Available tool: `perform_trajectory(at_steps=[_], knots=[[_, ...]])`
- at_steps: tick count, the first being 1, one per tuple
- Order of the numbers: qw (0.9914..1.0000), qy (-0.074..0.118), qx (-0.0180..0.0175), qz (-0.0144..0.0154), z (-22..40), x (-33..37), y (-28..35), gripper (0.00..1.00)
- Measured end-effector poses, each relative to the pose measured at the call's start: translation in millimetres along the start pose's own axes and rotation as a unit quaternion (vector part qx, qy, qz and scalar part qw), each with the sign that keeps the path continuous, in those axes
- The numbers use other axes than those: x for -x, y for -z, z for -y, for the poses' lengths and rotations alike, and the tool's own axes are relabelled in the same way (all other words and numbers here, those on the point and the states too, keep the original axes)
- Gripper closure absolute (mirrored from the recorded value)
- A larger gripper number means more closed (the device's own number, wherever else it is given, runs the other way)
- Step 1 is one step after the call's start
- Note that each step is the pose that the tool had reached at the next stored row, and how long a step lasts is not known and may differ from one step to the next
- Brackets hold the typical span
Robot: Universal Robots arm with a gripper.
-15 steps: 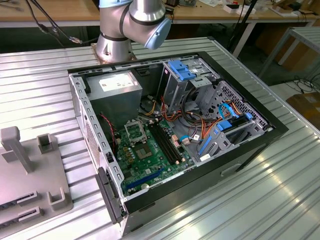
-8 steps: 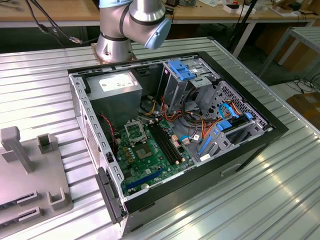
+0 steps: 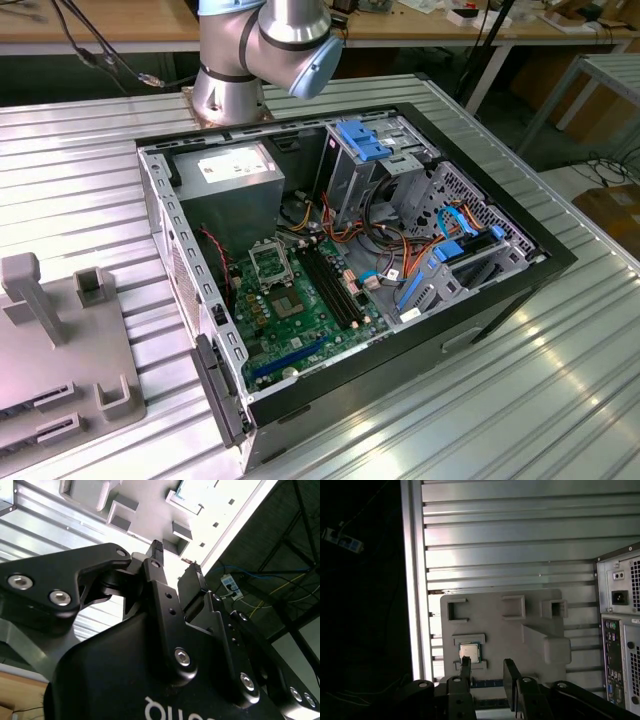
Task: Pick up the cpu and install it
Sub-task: 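Pick up the cpu and move it towards the insertion slot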
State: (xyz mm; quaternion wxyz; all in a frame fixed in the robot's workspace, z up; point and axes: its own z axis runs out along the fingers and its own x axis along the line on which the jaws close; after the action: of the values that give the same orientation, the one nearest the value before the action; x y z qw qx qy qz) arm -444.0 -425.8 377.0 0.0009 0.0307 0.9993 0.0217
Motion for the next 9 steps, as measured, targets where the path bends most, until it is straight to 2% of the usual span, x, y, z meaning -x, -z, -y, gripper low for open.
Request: perform_trajectory(at_steps=[3, 5, 9], knots=[[0.99984, 0.018, -0.0002, -0.0007, 0.0, 0.0, -0.5, 0.60], [0.99910, 0.042, -0.0005, -0.0019, 0.0, 0.0, -1.7, 0.60], [0.99816, 0.061, -0.0006, -0.0041, 0.3, -1.9, -5.4, 0.60]])
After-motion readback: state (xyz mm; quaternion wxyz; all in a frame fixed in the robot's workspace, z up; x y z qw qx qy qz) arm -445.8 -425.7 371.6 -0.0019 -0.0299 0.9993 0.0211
